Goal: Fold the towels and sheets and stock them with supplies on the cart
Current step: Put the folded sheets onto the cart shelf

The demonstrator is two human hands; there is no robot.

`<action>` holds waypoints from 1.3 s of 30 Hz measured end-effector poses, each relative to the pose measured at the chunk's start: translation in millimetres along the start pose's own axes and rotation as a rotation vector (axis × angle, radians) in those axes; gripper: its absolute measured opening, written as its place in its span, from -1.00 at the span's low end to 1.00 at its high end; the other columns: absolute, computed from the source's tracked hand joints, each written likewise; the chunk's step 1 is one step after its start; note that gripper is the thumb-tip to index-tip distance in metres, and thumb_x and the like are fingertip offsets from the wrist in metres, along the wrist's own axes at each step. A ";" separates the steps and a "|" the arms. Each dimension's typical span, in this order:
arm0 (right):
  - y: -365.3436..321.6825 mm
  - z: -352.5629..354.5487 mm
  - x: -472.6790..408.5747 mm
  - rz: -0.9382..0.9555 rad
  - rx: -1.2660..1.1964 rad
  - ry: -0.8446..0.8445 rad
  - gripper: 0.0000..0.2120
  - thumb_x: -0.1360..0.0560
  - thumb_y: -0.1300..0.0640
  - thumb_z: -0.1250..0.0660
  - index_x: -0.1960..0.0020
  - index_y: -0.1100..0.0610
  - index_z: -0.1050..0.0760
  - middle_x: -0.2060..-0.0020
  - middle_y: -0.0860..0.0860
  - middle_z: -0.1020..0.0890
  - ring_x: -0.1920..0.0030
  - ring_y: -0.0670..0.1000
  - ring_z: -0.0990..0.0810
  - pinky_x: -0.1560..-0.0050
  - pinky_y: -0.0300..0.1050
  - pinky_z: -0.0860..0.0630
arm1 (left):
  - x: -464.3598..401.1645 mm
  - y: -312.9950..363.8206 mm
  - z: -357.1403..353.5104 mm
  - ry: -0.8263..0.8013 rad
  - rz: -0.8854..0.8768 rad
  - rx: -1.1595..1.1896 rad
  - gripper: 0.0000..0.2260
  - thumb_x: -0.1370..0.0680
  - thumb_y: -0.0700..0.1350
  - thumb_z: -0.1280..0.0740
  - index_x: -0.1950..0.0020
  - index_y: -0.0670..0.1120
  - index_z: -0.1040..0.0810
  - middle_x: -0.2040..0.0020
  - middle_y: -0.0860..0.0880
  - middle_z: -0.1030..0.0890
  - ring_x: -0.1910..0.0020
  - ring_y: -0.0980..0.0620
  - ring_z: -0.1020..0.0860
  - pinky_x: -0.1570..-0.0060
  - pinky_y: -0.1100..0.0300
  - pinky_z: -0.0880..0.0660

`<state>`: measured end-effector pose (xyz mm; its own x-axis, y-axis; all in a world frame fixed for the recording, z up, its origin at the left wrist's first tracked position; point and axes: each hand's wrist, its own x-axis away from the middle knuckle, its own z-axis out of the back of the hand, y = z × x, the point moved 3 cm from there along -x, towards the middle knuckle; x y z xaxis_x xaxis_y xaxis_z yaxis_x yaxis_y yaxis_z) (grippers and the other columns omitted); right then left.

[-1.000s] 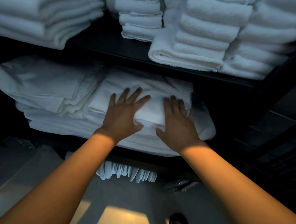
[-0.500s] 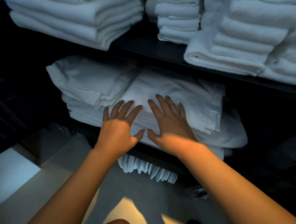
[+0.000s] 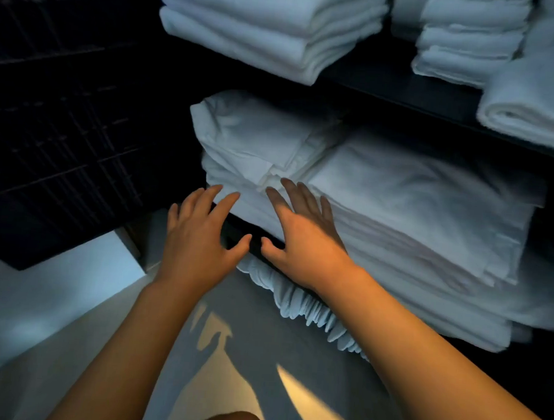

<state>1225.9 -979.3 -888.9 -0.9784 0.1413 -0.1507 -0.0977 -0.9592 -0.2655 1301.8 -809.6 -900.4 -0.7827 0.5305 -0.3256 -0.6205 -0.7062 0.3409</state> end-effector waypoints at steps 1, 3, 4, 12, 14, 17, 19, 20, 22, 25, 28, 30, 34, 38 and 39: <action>-4.9 -4.9 -5.0 0.009 -0.008 -0.001 -0.22 -0.56 -0.20 -0.25 -0.66 -0.02 -0.01 -0.66 0.06 0.01 -0.65 0.13 0.10 -0.61 0.27 0.11 | 3.2 -9.2 2.6 0.007 0.029 -0.001 -0.34 -0.52 0.21 -0.41 -0.57 0.06 -0.36 -0.58 -0.02 -0.31 -0.58 -0.13 -0.22 -0.47 -0.31 -0.21; -16.3 -16.4 -14.4 0.030 -0.024 -0.008 -0.23 -0.56 -0.19 -0.26 -0.65 -0.03 -0.03 -0.66 0.07 -0.02 -0.65 0.14 0.07 -0.61 0.28 0.07 | 12.0 -27.3 8.0 0.029 0.083 0.002 -0.35 -0.52 0.20 -0.42 -0.57 0.06 -0.36 -0.58 -0.02 -0.31 -0.58 -0.13 -0.22 -0.47 -0.31 -0.21; -22.5 -22.8 -18.9 0.044 -0.033 -0.015 -0.24 -0.56 -0.19 -0.26 -0.64 -0.03 -0.04 -0.65 0.07 -0.03 -0.65 0.15 0.05 -0.61 0.28 0.06 | 16.9 -36.2 10.3 0.039 0.106 0.003 -0.35 -0.52 0.19 -0.43 -0.57 0.06 -0.37 -0.58 -0.02 -0.31 -0.58 -0.13 -0.23 -0.47 -0.31 -0.21; -74.3 -77.0 -44.0 0.201 -0.095 -0.076 -0.25 -0.57 -0.21 -0.24 -0.65 0.00 -0.06 -0.64 0.05 -0.07 -0.63 0.09 -0.03 -0.60 0.28 -0.02 | 56.0 -100.9 9.7 0.097 0.290 -0.016 -0.37 -0.52 0.16 -0.45 -0.56 0.05 -0.38 -0.57 -0.03 -0.33 -0.56 -0.11 -0.26 -0.48 -0.27 -0.24; -85.1 -88.9 -48.3 0.230 -0.124 -0.090 -0.25 -0.57 -0.20 -0.25 -0.66 0.00 -0.07 -0.64 0.04 -0.08 -0.63 0.07 -0.03 -0.60 0.26 -0.01 | 64.8 -113.8 6.3 0.108 0.328 -0.018 -0.38 -0.53 0.15 -0.45 -0.55 0.04 -0.39 -0.57 -0.05 -0.34 -0.56 -0.12 -0.28 -0.48 -0.27 -0.25; -93.7 -105.3 -51.0 0.271 -0.121 -0.121 -0.25 -0.58 -0.19 -0.25 -0.66 0.01 -0.06 -0.65 0.04 -0.07 -0.64 0.07 -0.01 -0.59 0.23 -0.02 | 76.0 -128.4 3.5 0.115 0.376 -0.049 -0.39 -0.54 0.16 -0.44 -0.55 0.03 -0.40 -0.56 -0.05 -0.35 -0.55 -0.12 -0.28 -0.49 -0.23 -0.25; -93.4 -110.5 -51.6 0.296 -0.119 -0.134 -0.25 -0.59 -0.19 -0.24 -0.67 0.00 -0.06 -0.65 0.05 -0.06 -0.64 0.07 -0.01 -0.59 0.22 -0.02 | 82.3 -133.9 5.7 0.119 0.410 -0.056 -0.39 -0.54 0.17 -0.42 -0.55 0.04 -0.39 -0.57 -0.04 -0.35 -0.55 -0.12 -0.28 -0.50 -0.23 -0.25; -92.1 -111.3 -52.6 0.301 -0.123 -0.139 -0.26 -0.59 -0.18 -0.25 -0.66 0.00 -0.07 -0.65 0.04 -0.06 -0.64 0.07 -0.01 -0.59 0.22 -0.02 | 84.4 -135.2 7.1 0.123 0.426 -0.059 -0.39 -0.54 0.17 -0.42 -0.55 0.04 -0.39 -0.56 -0.04 -0.35 -0.54 -0.12 -0.28 -0.50 -0.23 -0.25; -89.7 -108.2 -56.4 0.297 -0.151 -0.147 -0.26 -0.58 -0.18 -0.26 -0.66 0.00 -0.09 -0.65 0.03 -0.07 -0.63 0.05 -0.02 -0.58 0.23 -0.04 | 86.2 -135.1 10.7 0.117 0.442 -0.072 -0.41 -0.54 0.15 -0.43 -0.54 0.04 -0.40 -0.56 -0.05 -0.36 -0.54 -0.14 -0.29 -0.50 -0.23 -0.25; -82.9 -91.5 -56.7 0.255 -0.208 -0.170 -0.26 -0.59 -0.18 -0.28 -0.66 0.01 -0.10 -0.64 0.02 -0.08 -0.63 0.04 -0.05 -0.58 0.23 -0.07 | 84.8 -124.5 19.9 0.075 0.482 -0.048 -0.42 -0.55 0.14 -0.42 -0.54 0.04 -0.41 -0.57 -0.06 -0.36 -0.54 -0.14 -0.28 -0.50 -0.26 -0.24; -75.8 -65.2 -47.3 0.162 -0.292 -0.144 -0.26 -0.57 -0.18 -0.30 -0.65 0.01 -0.14 -0.64 0.01 -0.13 -0.62 0.03 -0.10 -0.58 0.20 -0.12 | 78.8 -106.7 36.9 0.046 0.509 -0.020 -0.44 -0.56 0.22 -0.34 -0.53 0.09 -0.40 -0.56 -0.03 -0.36 -0.54 -0.11 -0.28 -0.50 -0.23 -0.27; -75.3 -40.2 -42.5 0.064 -0.381 -0.124 -0.27 -0.56 -0.19 -0.32 -0.64 -0.01 -0.16 -0.63 -0.03 -0.15 -0.61 0.01 -0.13 -0.57 0.17 -0.14 | 68.6 -91.6 57.2 0.034 0.510 0.005 -0.43 -0.54 0.22 -0.33 -0.52 0.09 -0.40 -0.55 -0.03 -0.37 -0.52 -0.10 -0.29 -0.49 -0.22 -0.28; -93.9 12.0 -39.1 0.019 -0.411 -0.178 -0.27 -0.57 -0.20 -0.31 -0.65 -0.06 -0.12 -0.64 -0.07 -0.09 -0.63 -0.04 -0.05 -0.59 0.17 -0.09 | 41.7 -58.6 115.8 0.045 0.515 0.070 -0.43 -0.52 0.18 -0.34 -0.50 0.02 -0.46 -0.51 -0.06 -0.41 -0.49 -0.09 -0.32 -0.46 -0.20 -0.31; -125.1 82.3 -39.6 -0.024 -0.458 -0.191 -0.28 -0.57 -0.21 -0.31 -0.63 -0.11 -0.11 -0.63 -0.10 -0.11 -0.62 -0.04 -0.07 -0.59 0.14 -0.13 | 21.7 -23.2 191.5 0.023 0.509 0.092 -0.45 -0.54 0.13 -0.40 -0.51 0.02 -0.46 -0.52 -0.04 -0.40 -0.50 -0.09 -0.33 -0.46 -0.18 -0.31; -134.7 100.6 -40.0 -0.024 -0.468 -0.195 -0.28 -0.57 -0.21 -0.31 -0.63 -0.11 -0.11 -0.63 -0.10 -0.11 -0.62 -0.04 -0.07 -0.59 0.14 -0.13 | 17.8 -16.1 211.0 0.016 0.507 0.088 -0.46 -0.55 0.11 -0.42 -0.51 0.02 -0.46 -0.52 -0.05 -0.40 -0.50 -0.09 -0.33 -0.45 -0.19 -0.31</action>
<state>1259.9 -880.4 -751.4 -0.9970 0.0709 0.0299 -0.0726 -0.7373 -0.6717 1287.5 -689.8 -725.6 -0.9857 0.1240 -0.1138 -0.1659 -0.8302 0.5323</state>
